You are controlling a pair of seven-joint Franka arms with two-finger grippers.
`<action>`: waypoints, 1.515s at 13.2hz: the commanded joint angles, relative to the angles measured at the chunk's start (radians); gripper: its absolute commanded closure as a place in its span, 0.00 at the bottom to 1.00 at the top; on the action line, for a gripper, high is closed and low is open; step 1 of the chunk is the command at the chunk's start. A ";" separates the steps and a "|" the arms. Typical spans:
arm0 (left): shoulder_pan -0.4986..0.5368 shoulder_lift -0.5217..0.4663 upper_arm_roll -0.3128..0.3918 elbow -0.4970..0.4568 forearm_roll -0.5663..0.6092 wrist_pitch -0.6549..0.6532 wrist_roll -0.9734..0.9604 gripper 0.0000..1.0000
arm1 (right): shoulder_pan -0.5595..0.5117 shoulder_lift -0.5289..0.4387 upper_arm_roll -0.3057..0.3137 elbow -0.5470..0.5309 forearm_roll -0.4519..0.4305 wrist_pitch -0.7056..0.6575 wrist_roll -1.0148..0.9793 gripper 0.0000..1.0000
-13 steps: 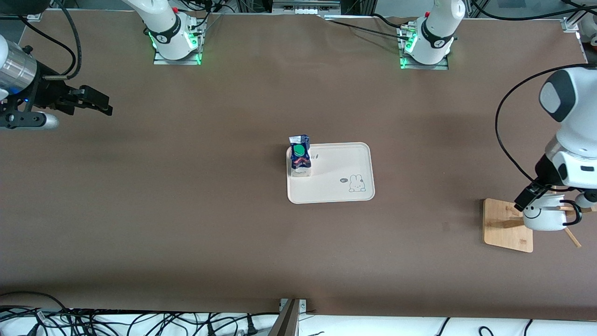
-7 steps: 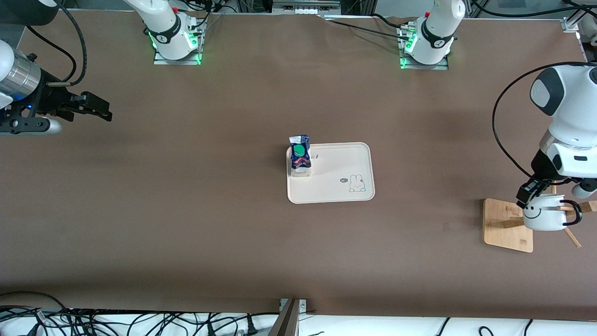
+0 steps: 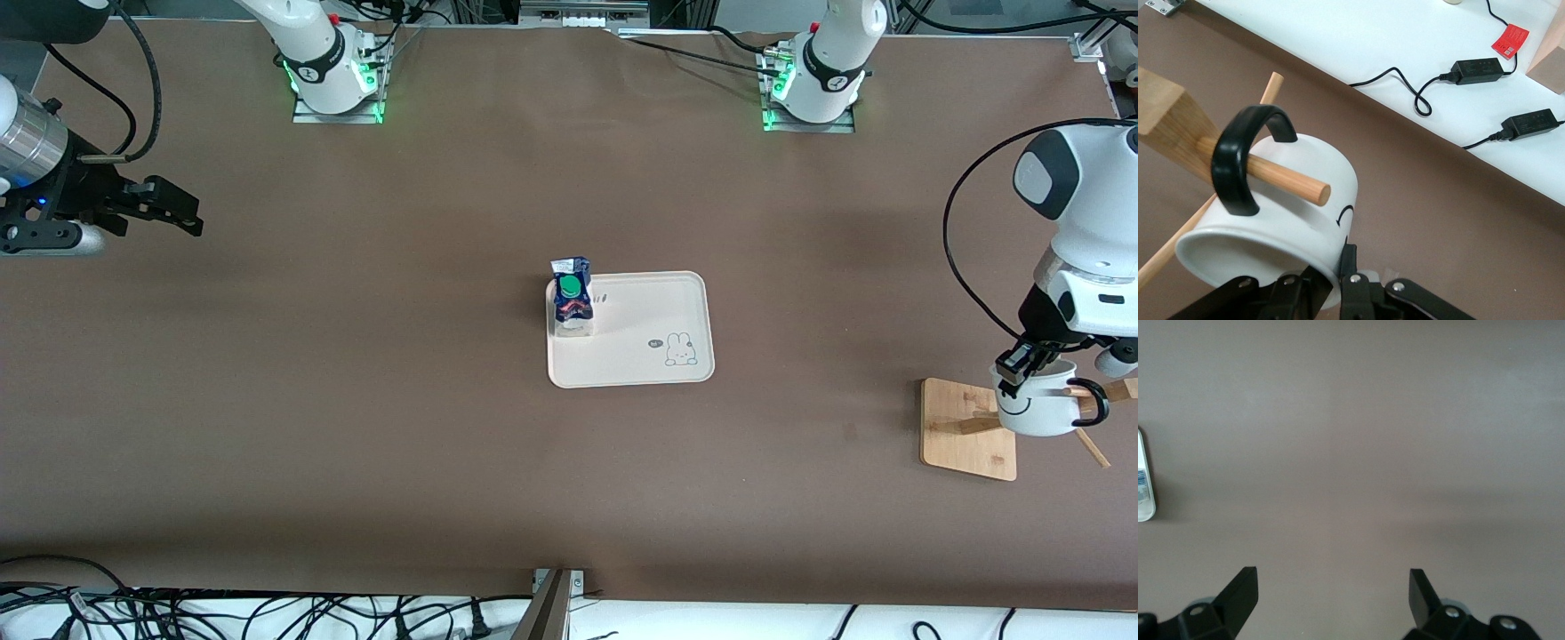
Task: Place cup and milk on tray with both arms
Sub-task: 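Grasp the white mug rim with the left gripper on the stand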
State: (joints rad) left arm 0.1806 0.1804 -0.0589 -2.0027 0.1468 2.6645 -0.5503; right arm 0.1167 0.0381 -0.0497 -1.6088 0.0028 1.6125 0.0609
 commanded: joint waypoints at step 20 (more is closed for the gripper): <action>0.007 -0.130 -0.225 0.079 0.030 -0.265 0.079 1.00 | -0.002 0.023 0.013 0.035 -0.027 0.004 0.000 0.00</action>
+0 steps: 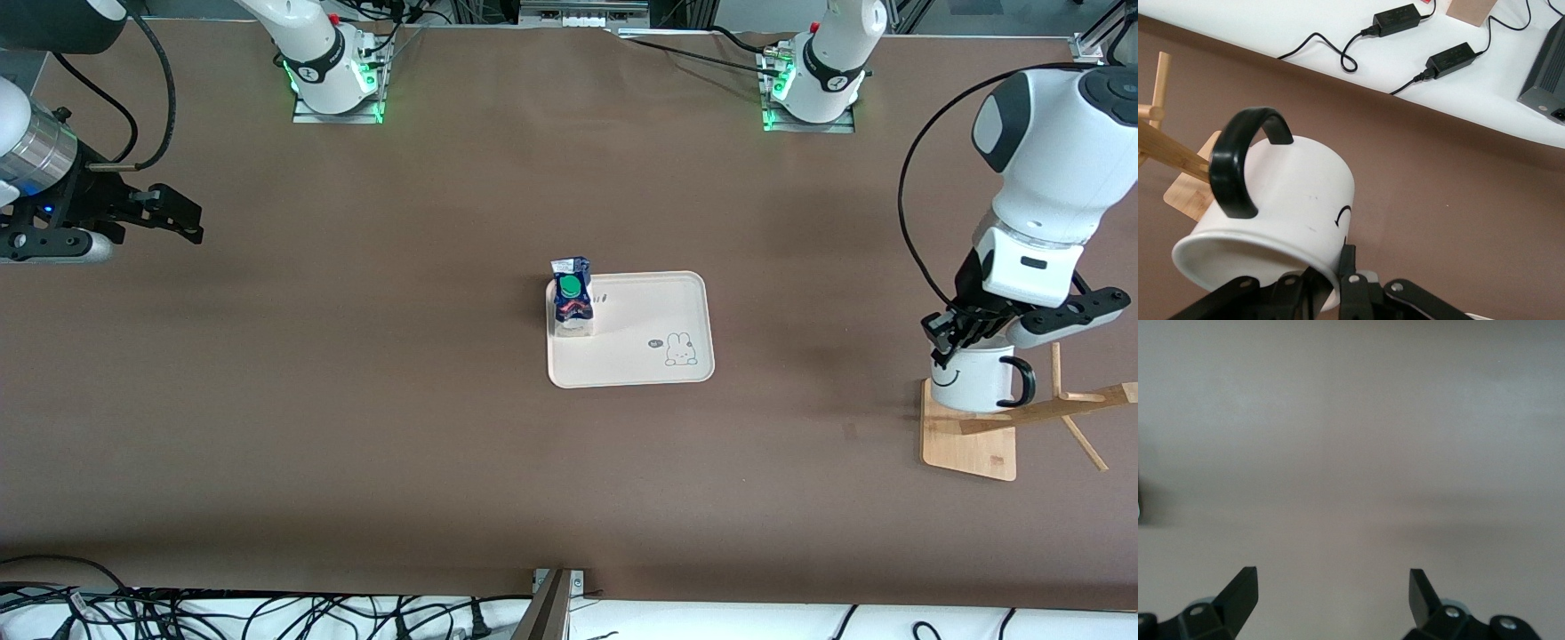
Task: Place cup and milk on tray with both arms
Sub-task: 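Lift the mug off the stand and carry it over the tray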
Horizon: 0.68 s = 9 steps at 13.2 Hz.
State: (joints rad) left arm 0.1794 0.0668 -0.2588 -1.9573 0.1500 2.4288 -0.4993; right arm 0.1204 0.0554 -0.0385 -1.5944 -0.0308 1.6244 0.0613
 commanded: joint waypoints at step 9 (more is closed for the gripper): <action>-0.035 0.125 -0.125 0.083 0.026 -0.030 0.045 1.00 | -0.007 0.006 0.000 0.020 0.006 -0.008 0.002 0.00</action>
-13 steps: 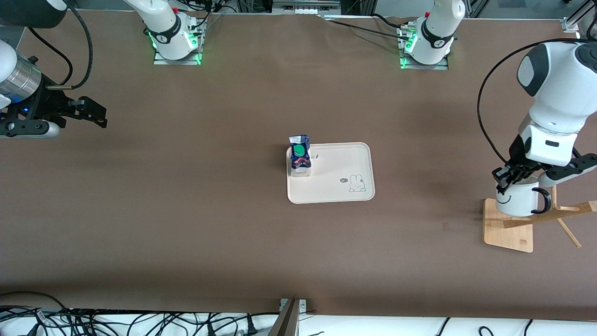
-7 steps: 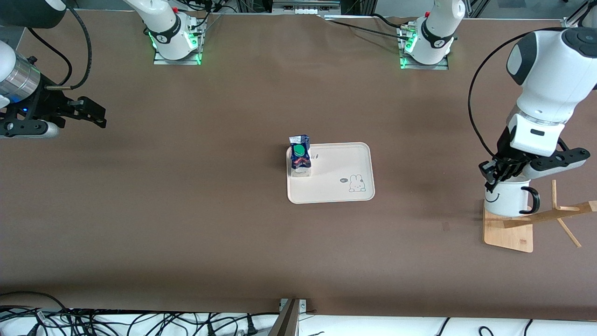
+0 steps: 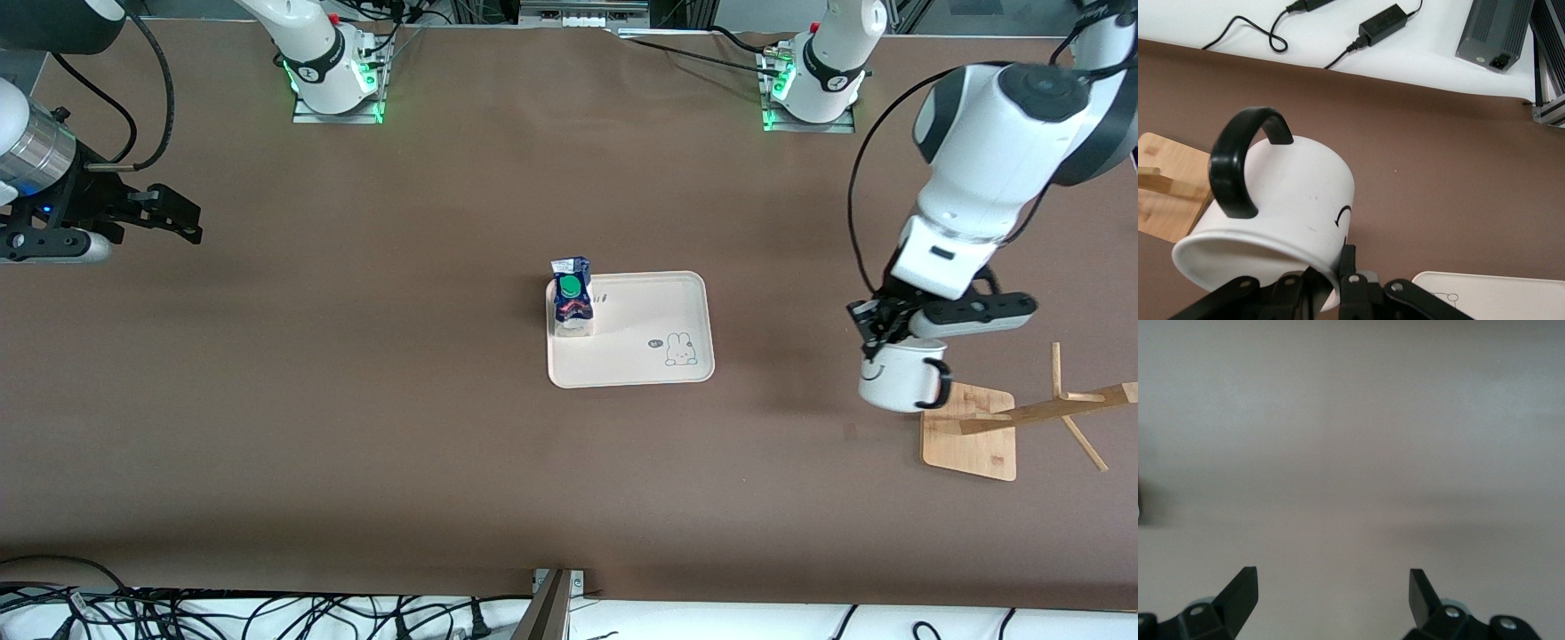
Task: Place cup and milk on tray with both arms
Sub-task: 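Lift the mug off the stand and carry it over the tray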
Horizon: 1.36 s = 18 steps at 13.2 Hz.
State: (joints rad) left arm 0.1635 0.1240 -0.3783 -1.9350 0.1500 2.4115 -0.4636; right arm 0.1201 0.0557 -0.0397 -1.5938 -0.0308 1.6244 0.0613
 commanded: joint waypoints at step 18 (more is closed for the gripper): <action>-0.367 0.482 -0.004 0.367 0.026 -0.370 -0.423 1.00 | -0.008 0.006 0.001 0.020 0.006 -0.008 0.002 0.00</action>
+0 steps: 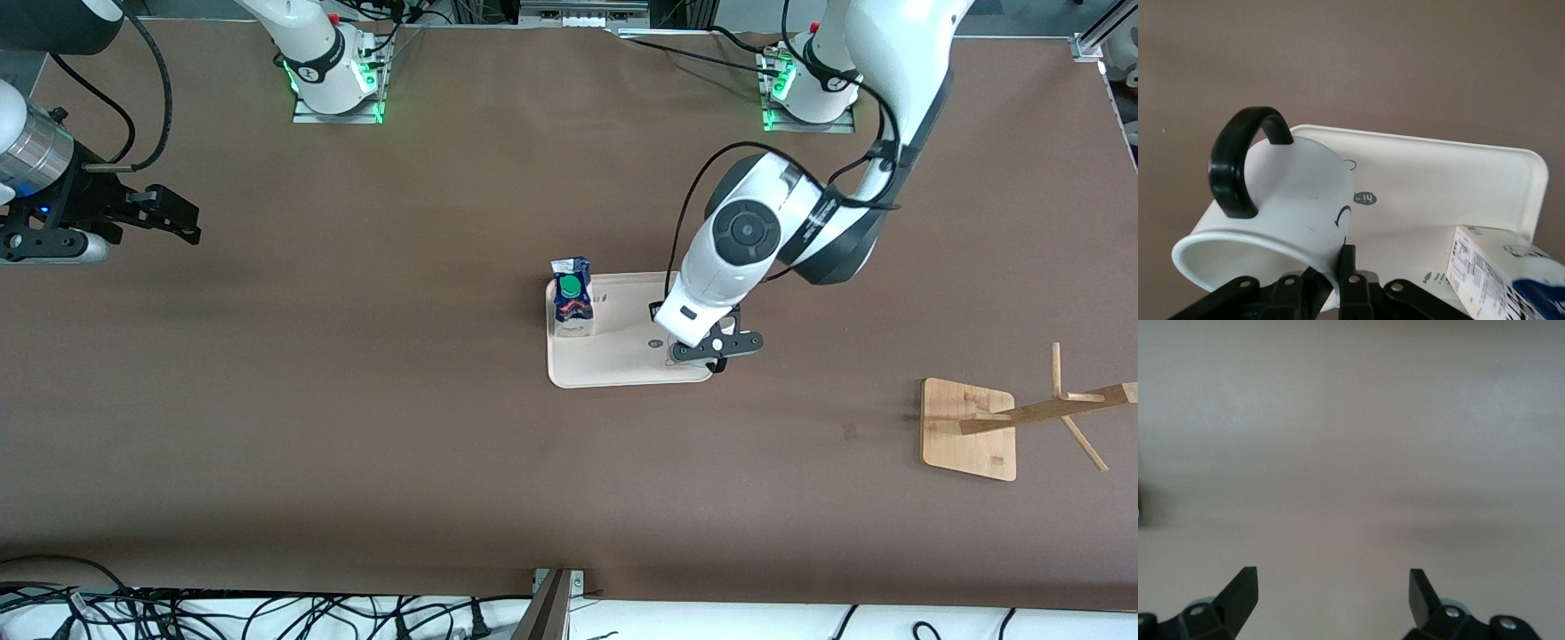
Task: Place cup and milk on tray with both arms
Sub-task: 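Lift the mug off the stand and carry it over the tray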
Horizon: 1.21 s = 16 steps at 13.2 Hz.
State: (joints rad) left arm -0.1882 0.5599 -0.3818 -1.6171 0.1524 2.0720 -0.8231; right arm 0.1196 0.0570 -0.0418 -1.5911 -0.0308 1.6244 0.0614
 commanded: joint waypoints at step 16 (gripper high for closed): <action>-0.079 0.130 0.004 0.049 -0.076 -0.104 -0.194 0.00 | -0.008 0.004 0.003 0.017 0.006 -0.008 0.001 0.00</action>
State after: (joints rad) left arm -0.2691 0.6753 -0.3781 -1.6047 0.0893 1.9962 -1.0374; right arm 0.1196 0.0571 -0.0419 -1.5908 -0.0308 1.6244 0.0614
